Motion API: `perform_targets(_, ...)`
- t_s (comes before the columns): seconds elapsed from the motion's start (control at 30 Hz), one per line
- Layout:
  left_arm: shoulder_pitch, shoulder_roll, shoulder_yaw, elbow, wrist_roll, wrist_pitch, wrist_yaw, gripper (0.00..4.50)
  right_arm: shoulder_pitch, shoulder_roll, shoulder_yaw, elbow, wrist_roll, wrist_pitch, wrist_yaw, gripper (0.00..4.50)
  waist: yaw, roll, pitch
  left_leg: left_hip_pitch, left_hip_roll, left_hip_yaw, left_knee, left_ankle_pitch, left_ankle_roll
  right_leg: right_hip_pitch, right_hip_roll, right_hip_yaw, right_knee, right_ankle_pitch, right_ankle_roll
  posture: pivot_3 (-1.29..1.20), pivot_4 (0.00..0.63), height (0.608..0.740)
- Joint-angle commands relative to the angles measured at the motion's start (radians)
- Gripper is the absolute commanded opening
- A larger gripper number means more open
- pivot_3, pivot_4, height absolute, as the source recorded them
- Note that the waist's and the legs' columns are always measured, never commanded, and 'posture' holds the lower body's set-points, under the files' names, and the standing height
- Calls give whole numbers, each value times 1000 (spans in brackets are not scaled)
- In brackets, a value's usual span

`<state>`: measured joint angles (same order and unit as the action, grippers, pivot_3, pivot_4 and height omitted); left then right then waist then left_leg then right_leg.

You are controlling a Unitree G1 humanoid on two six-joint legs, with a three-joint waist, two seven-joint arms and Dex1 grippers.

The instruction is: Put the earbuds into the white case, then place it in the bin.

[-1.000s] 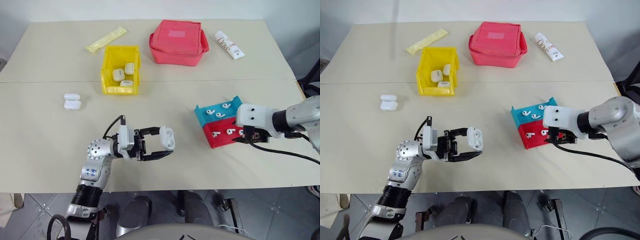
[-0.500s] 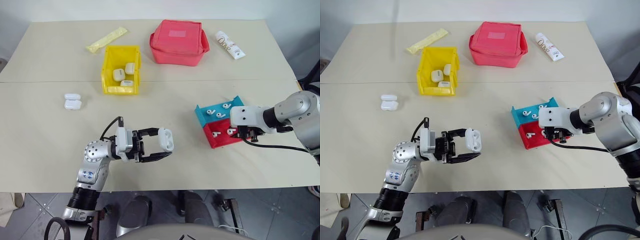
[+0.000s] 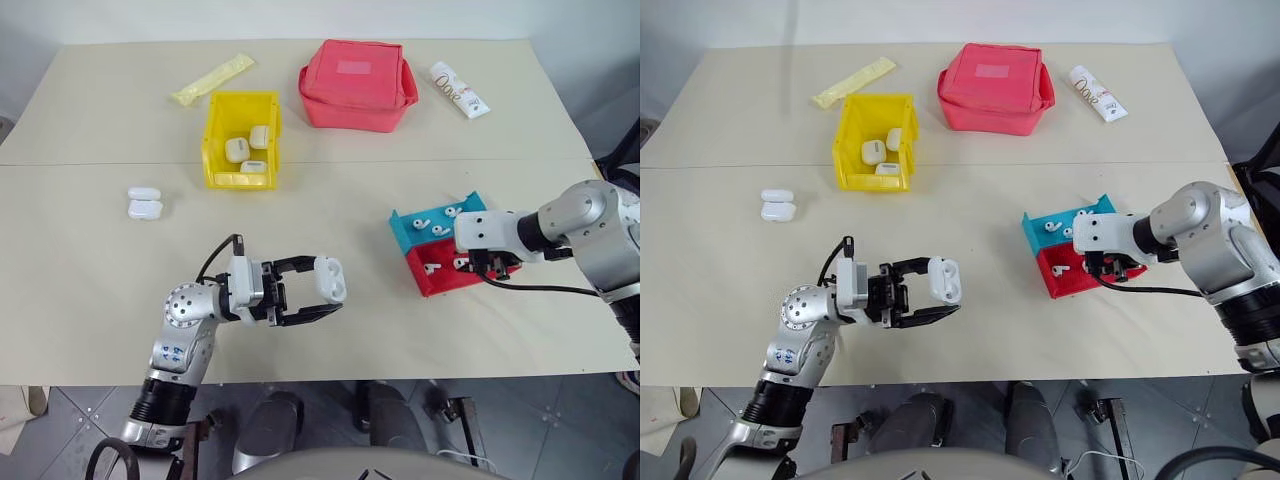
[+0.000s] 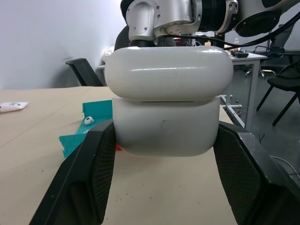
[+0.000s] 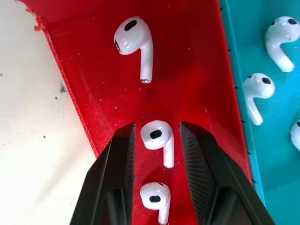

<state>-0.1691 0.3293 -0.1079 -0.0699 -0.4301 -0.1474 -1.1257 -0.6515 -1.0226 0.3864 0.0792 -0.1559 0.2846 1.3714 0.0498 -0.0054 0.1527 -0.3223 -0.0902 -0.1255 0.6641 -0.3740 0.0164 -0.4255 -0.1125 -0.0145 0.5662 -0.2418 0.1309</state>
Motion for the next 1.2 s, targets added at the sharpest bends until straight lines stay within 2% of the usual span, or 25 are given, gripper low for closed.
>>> perform_targets(0.03, 15, 11, 7, -54, -19, -2, 9, 2756, -19, 1, -9, 5, -18, -25, 14, 1528, 0, 0, 0, 0, 0, 0, 0, 0, 0, 0, 0, 0, 0, 0, 0, 0, 150, 740)
perform_targets(0.33, 25, 21, 12, -72, -17, 0, 30, 2756, -32, 24, -7, 38, -40, -51, 31, 1528, 0, 0, 0, 0, 0, 0, 0, 0, 0, 0, 0, 0, 0, 0, 0, 0, 150, 740)
perform_targets(0.5, 29, 28, 13, -79, -17, 2, 40, 2756, -33, 29, -8, 45, -41, -56, 42, 451, -1, 0, 0, 0, 0, 0, 0, 0, 0, 0, 0, 0, 0, 0, 0, 0, 150, 740)
perform_targets(0.67, 21, 29, 12, -70, -16, 2, 45, 2756, -33, 37, -21, 55, -37, -65, 33, 454, -1, 0, 0, 0, 0, 0, 0, 0, 0, 0, 0, 0, 0, 0, 0, 0, 150, 740)
perform_targets(0.77, 10, 23, 6, -57, -18, 5, 42, 2756, -41, 48, -73, 32, 13, -43, 20, 454, -2, 0, 0, 0, 0, 0, 0, 0, 0, 0, 0, 0, 0, 0, 0, 0, 150, 740)
perform_targets(0.87, -15, 3, -2, -22, -34, 12, 25, 2756, -6, 57, -204, -85, 154, 30, 13, 454, 2, 1, 1, 0, 0, 0, 0, 0, 0, 0, 0, 0, 0, 0, 0, 0, 150, 740)
perform_targets(1.03, -86, -25, -10, 77, -48, 12, -35, 2756, 154, 54, -435, -371, 422, 210, 0, 454, 13, 0, 0, -1, 0, -2, 1, 0, 0, 1, 0, -2, 0, 0, 0, 0, 150, 740)
perform_targets(1.1, -133, -42, -10, 129, -56, 9, -63, 2756, 215, 96, -539, -489, 553, 289, -50, 454, 13, 0, 0, -1, 0, -1, 1, 0, 0, 1, 0, -1, 0, 1, 0, 0, 150, 740)
perform_targets(1.2, -194, -66, -8, 197, -64, 5, -98, 2756, 255, 162, -622, -592, 695, 373, -149, 454, 13, -1, 0, -1, 0, -1, 2, 0, 0, 1, 0, -1, 0, 1, 0, 0, 150, 740)
